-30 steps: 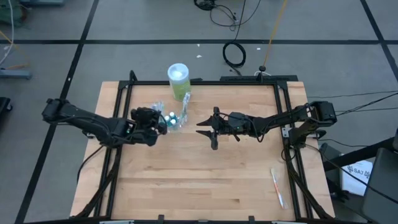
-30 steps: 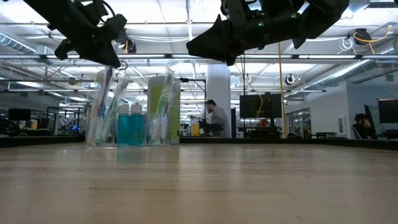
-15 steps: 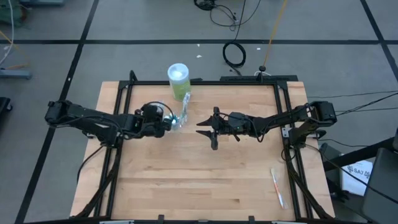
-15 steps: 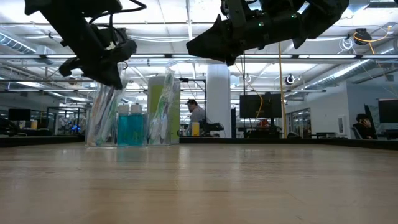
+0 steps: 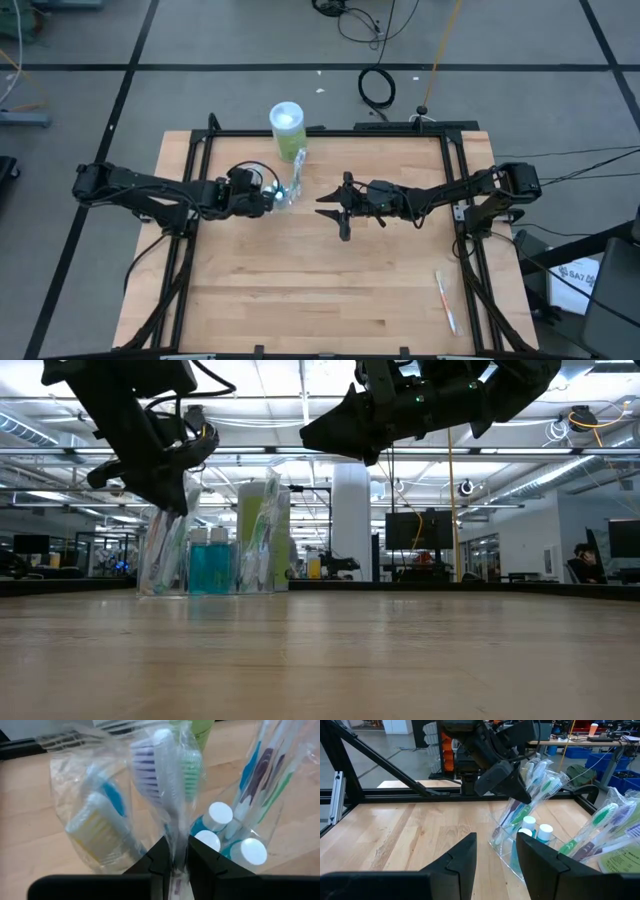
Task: Pick & Place toothbrushing station
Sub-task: Put the purple toothbrush into the transparent organizer
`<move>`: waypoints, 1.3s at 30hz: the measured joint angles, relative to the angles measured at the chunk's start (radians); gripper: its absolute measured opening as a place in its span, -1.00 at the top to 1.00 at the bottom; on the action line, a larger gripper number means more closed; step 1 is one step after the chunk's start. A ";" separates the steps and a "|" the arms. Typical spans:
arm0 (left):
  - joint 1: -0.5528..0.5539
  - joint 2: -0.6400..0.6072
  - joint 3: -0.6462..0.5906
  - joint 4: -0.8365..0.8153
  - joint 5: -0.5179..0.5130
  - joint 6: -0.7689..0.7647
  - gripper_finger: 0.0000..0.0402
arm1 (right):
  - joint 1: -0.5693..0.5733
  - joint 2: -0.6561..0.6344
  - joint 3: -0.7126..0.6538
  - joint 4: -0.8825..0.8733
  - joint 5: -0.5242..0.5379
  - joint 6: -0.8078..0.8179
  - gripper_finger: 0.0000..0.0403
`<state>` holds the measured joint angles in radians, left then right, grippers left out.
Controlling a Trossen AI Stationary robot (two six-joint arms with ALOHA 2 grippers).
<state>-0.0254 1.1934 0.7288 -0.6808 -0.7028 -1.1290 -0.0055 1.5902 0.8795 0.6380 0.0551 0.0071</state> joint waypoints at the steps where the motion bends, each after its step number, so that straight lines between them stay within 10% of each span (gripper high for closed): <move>1: 0.000 0.000 0.000 -0.002 0.003 0.000 0.70 | 0.000 0.000 0.000 0.000 0.000 0.000 0.35; 39: -0.032 0.064 0.000 -0.027 0.082 -0.028 0.95 | 0.000 0.000 0.000 0.000 0.000 0.000 0.36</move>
<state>-0.0577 1.2579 0.7288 -0.7075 -0.6212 -1.1568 -0.0059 1.5902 0.8791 0.6376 0.0548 0.0071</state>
